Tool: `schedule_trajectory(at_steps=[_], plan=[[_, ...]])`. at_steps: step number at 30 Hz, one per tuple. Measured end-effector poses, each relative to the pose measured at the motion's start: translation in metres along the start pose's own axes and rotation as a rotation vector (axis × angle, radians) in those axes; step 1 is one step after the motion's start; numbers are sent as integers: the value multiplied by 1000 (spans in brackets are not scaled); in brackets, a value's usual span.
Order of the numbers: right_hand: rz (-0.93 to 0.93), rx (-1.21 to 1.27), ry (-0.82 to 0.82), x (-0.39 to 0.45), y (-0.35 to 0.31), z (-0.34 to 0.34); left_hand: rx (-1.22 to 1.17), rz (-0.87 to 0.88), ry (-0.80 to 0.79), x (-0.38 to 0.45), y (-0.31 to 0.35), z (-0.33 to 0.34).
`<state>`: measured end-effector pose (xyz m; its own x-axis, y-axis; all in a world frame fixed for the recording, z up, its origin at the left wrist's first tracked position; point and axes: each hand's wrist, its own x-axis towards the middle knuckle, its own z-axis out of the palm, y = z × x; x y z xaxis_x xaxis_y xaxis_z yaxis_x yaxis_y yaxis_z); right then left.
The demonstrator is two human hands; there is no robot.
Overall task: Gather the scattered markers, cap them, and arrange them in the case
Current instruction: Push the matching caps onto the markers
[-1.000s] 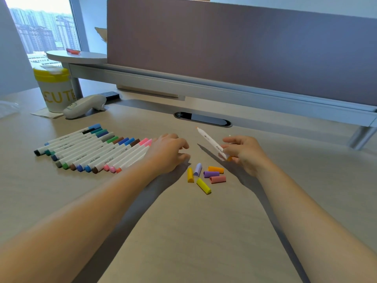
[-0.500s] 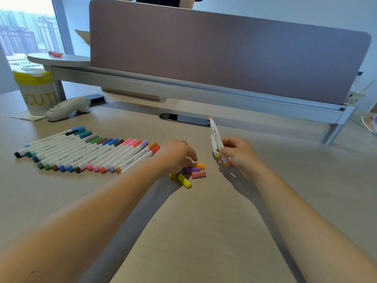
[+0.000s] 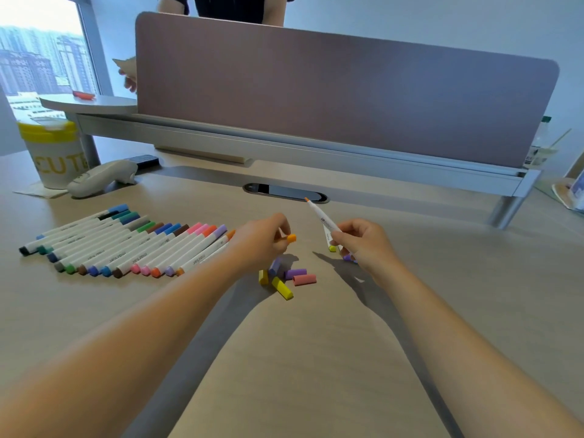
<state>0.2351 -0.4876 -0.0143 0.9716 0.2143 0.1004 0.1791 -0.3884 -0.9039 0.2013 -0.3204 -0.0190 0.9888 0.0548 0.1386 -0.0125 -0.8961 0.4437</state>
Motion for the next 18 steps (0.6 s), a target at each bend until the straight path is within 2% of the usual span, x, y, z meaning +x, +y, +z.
schedule_trajectory(at_steps=[6,15,18], plan=[[-87,-114,-54,-2,-7,19,-191,-67,76,-14,-21,-14],[-224,-340,-102,-12,-18,35,-740,-253,259,-19,-37,-28],[-217,-354,-109,-13,-18,37,-802,-286,289,-21,-36,-28]])
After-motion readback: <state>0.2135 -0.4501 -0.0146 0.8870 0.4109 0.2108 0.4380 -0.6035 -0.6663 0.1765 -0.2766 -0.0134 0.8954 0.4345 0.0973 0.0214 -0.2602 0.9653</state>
